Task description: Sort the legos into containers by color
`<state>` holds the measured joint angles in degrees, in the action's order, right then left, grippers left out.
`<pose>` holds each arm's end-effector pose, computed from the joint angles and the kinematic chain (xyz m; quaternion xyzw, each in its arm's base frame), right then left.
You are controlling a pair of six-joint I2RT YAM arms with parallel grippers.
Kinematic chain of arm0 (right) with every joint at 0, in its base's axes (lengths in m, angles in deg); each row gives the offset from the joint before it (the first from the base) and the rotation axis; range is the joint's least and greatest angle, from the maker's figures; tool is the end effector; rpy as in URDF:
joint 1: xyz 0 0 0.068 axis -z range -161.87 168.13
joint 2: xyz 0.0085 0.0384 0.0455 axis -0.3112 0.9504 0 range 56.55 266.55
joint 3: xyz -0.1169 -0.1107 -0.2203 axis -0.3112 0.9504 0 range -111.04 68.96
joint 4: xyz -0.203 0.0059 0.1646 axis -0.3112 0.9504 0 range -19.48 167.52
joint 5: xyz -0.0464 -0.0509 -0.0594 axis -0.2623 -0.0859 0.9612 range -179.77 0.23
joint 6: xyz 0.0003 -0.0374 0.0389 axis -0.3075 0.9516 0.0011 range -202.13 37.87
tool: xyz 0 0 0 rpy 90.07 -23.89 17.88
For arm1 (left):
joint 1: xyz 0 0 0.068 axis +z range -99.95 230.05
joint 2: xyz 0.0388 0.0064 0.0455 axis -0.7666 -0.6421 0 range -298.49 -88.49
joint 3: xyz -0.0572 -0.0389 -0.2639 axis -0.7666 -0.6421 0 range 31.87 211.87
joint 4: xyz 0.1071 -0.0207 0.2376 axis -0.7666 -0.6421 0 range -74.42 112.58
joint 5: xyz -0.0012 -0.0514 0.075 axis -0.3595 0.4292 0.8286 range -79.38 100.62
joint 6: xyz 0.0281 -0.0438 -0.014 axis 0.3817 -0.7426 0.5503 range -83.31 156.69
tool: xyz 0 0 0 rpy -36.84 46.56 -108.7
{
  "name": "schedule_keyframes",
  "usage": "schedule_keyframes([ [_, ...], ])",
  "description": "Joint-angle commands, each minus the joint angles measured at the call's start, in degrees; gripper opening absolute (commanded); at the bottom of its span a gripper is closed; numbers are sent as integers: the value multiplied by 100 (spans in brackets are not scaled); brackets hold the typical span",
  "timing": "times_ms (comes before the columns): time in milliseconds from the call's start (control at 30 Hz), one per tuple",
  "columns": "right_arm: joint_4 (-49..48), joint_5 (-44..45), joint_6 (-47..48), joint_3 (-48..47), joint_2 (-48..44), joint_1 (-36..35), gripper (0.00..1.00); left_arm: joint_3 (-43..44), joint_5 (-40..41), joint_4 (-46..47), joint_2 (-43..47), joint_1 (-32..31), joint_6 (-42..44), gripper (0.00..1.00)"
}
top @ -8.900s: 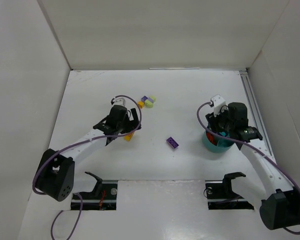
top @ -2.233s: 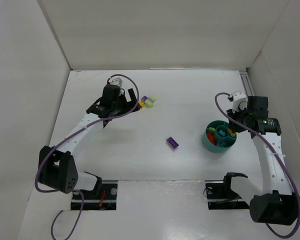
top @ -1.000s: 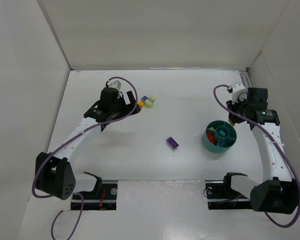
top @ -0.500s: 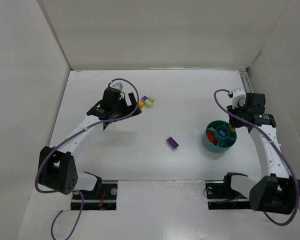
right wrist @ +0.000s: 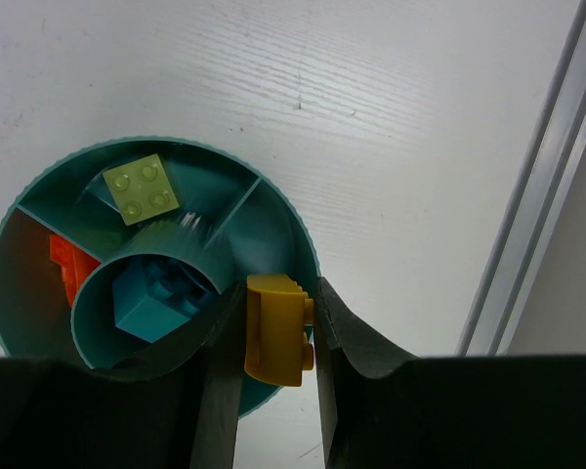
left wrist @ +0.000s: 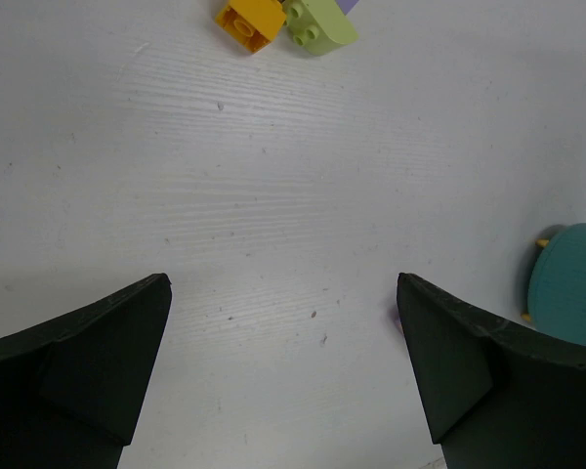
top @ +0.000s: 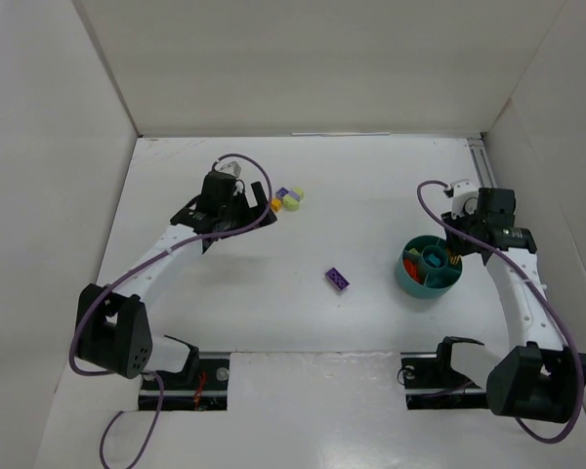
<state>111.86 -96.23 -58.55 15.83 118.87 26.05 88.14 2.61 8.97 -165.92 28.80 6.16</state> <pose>0.2168 -0.0262 0.2829 -0.1469 0.9284 -0.0404 0.3388 0.2800 -0.1143 0.2765 -0.0392 0.8836 -0.2576 0.3890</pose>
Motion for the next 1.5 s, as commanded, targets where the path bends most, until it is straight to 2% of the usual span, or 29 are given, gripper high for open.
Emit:
schedule_keyframes([
  [0, -302, 22, -72, 56, -98, 60, 16, 244, -60, -19, 35, 34, 55, 100],
  [1133, -416, -145, -20, 48, -265, 113, 17, 402, -113, -19, -71, 34, 55, 100],
  [1300, -416, -215, -19, 48, -142, 113, 23, 455, -113, -19, -123, 34, 55, 100],
  [1467, -416, -215, -19, 100, -80, 166, 34, 508, -113, -72, -176, 34, 55, 100],
])
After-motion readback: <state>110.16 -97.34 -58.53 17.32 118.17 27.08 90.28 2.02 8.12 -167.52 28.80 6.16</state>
